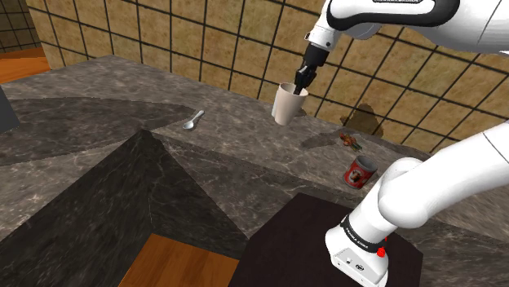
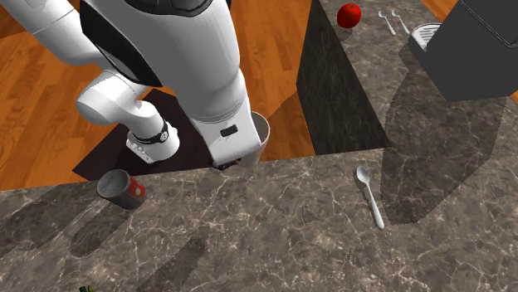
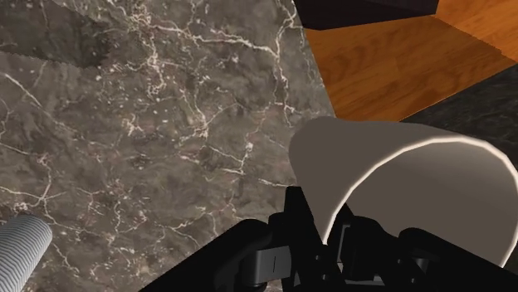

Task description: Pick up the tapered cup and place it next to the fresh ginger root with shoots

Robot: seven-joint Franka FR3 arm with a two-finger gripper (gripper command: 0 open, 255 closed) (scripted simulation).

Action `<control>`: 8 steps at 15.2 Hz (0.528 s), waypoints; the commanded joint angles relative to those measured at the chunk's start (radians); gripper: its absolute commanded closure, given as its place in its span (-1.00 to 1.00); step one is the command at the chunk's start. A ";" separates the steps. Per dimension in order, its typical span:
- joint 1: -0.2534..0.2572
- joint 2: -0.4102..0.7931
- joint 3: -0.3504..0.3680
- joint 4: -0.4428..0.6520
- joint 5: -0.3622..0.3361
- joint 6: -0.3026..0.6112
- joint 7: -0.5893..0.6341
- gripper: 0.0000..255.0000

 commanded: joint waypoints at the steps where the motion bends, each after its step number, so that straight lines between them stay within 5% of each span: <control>1: 0.000 -0.003 0.001 0.025 0.000 -0.027 0.003 1.00; 8: -0.037 -0.095 -0.041 -0.005 -0.040 -0.093 -0.055 1.00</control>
